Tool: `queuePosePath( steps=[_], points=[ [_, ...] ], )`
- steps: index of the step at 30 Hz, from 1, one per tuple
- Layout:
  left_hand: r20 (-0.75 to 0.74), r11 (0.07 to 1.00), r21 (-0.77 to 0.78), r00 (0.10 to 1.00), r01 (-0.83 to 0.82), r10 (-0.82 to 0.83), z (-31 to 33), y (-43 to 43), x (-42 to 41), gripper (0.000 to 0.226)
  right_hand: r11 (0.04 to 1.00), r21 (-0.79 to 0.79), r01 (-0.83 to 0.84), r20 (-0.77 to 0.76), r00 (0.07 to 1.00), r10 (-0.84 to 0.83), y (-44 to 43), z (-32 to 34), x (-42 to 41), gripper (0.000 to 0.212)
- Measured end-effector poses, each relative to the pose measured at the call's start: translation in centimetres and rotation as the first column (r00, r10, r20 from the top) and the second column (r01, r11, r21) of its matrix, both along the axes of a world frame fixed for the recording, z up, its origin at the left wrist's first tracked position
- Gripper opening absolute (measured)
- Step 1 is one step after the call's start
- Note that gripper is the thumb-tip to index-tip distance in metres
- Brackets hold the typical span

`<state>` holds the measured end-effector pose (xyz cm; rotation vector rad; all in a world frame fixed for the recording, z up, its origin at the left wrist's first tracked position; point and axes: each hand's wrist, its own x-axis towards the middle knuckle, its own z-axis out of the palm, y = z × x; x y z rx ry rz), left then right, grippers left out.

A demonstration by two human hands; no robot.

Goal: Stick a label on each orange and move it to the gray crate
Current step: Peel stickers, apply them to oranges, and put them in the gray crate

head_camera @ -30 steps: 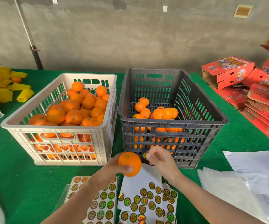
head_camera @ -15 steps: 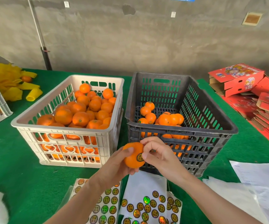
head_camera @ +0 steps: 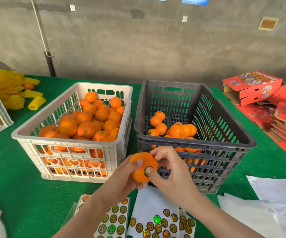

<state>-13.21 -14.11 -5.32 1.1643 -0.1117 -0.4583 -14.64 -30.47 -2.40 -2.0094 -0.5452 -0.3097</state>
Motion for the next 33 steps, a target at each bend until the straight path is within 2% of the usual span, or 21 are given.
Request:
queuePosePath(
  steps=[2, 6, 8, 12, 14, 15, 16, 17, 19, 20, 22, 24, 27, 30, 33],
  points=[
    [0.046, 0.999, 0.039, 0.998, -0.035, 0.033, 0.6, 0.0, -0.3, 0.065, 1.000, 0.023, 0.007, -0.015, 1.000, -0.006, 0.1, -0.1, -0.3, 0.027],
    [0.203, 0.963, 0.205, 0.970, -0.177, 0.135, 2.8, -0.4, -0.4, 0.072, 0.997, 0.001, -0.083, -0.041, 0.996, 0.083, 0.3, 0.9, -0.1, 0.058],
    [0.287, 0.928, 0.257, 0.938, -0.270, 0.194, 4.2, -0.7, 0.3, 0.071, 0.995, -0.017, -0.097, -0.002, 0.995, 0.097, 0.7, 2.4, 0.8, 0.067],
    [0.465, 0.896, 0.258, 0.860, -0.360, 0.211, 7.4, -2.0, 4.6, 0.083, 0.998, -0.046, 0.037, 0.180, 0.983, -0.029, 0.4, 6.3, 4.8, 0.075],
    [0.513, 0.842, 0.271, 0.810, -0.467, 0.284, 8.2, -2.8, 8.2, 0.067, 0.990, -0.053, 0.129, 0.196, 0.974, -0.116, -0.6, 8.0, 8.6, 0.077],
    [0.555, 0.800, 0.317, 0.784, -0.510, 0.280, 8.4, -3.2, 10.1, 0.051, 0.982, -0.050, 0.180, 0.162, 0.972, -0.170, -1.1, 8.7, 11.0, 0.078],
    [0.609, 0.734, 0.427, 0.768, -0.529, 0.200, 8.2, -3.5, 12.0, 0.035, 0.971, -0.061, 0.233, 0.093, 0.970, -0.226, -1.7, 9.1, 13.7, 0.080],
    [0.653, 0.616, 0.576, 0.756, -0.537, 0.048, 7.9, -3.8, 13.8, 0.024, 0.957, -0.100, 0.273, 0.008, 0.962, -0.274, -2.2, 9.3, 16.3, 0.082],
    [0.628, 0.319, 0.774, 0.725, -0.546, -0.284, 7.1, -4.0, 16.2, 0.023, 0.919, -0.264, 0.293, -0.118, 0.936, -0.332, -3.2, 8.5, 21.3, 0.083],
    [0.584, 0.215, 0.809, 0.707, -0.547, -0.399, 6.7, -4.1, 16.9, 0.025, 0.884, -0.378, 0.274, -0.143, 0.927, -0.348, -3.7, 7.6, 23.3, 0.083],
    [0.515, 0.112, 0.830, 0.672, -0.546, -0.532, 6.1, -4.3, 17.4, 0.029, 0.763, -0.615, 0.201, -0.153, 0.918, -0.366, -4.5, 5.4, 26.7, 0.083],
    [0.491, 0.105, 0.839, 0.659, -0.535, -0.570, 5.8, -4.4, 17.6, 0.030, 0.617, -0.778, 0.117, -0.166, 0.909, -0.382, -5.2, 3.1, 29.2, 0.089],
    [0.534, 0.197, 0.833, 0.659, -0.517, -0.529, 5.6, -4.1, 17.5, 0.033, 0.487, -0.873, 0.029, -0.194, 0.895, -0.402, -6.1, 0.3, 31.6, 0.088],
    [0.545, 0.279, 0.837, 0.678, -0.470, -0.493, 6.0, -4.0, 17.3, 0.035, 0.428, -0.904, 0.006, -0.188, 0.893, -0.409, -6.9, -2.1, 33.3, 0.075],
    [0.584, 0.374, 0.810, 0.673, -0.451, -0.454, 6.5, -3.7, 17.1, 0.031, 0.388, -0.922, 0.004, -0.182, 0.879, -0.441, -7.1, -3.5, 34.1, 0.076]
  ],
)
